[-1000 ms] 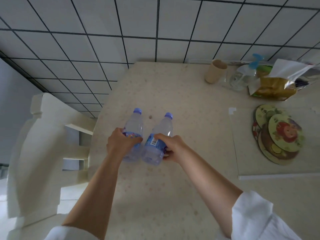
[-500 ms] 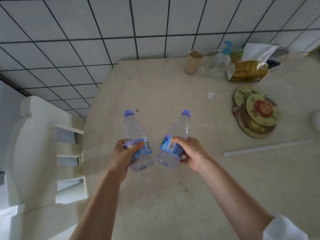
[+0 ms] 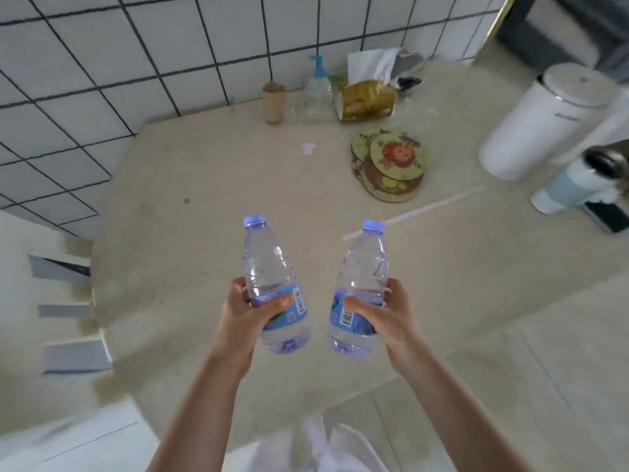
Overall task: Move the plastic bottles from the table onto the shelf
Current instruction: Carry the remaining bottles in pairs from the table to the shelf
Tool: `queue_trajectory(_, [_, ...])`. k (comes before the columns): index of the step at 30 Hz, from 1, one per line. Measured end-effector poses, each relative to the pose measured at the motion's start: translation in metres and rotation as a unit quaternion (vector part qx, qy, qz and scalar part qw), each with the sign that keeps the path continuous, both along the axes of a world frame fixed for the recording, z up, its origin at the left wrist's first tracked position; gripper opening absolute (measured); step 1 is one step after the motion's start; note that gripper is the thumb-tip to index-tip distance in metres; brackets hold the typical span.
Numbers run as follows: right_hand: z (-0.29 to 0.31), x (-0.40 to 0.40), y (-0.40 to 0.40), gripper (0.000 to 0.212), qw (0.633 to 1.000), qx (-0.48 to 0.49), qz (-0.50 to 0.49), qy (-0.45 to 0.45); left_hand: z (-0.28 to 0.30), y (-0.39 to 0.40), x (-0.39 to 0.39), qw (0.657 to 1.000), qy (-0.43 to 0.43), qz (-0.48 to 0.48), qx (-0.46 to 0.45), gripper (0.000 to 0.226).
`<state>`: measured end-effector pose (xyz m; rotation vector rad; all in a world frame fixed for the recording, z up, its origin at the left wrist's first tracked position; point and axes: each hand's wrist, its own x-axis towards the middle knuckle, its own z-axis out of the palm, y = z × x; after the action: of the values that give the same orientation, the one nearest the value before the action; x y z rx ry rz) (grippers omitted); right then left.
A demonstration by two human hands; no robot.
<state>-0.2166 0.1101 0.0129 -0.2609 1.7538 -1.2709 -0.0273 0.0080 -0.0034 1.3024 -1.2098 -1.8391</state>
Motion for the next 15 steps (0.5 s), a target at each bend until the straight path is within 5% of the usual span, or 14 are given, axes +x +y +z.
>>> queue_trajectory(5, [0.016, -0.028, 0.116, 0.059, 0.998, -0.005, -0.061, 0.020, 0.005, 0.090, -0.055, 0.997, 0.003, -0.070, 0.018, 0.037])
queue_trajectory(10, [0.026, -0.047, 0.239, 0.056, 0.984, -0.006, -0.178, 0.011, 0.001, 0.177, -0.116, 0.993, -0.014, -0.110, 0.043, 0.073])
queue_trajectory(15, [0.031, -0.068, 0.341, 0.043, 0.952, -0.001, -0.307, 0.004, 0.007, 0.249, -0.180, 0.970, -0.013, -0.237, 0.043, 0.080])
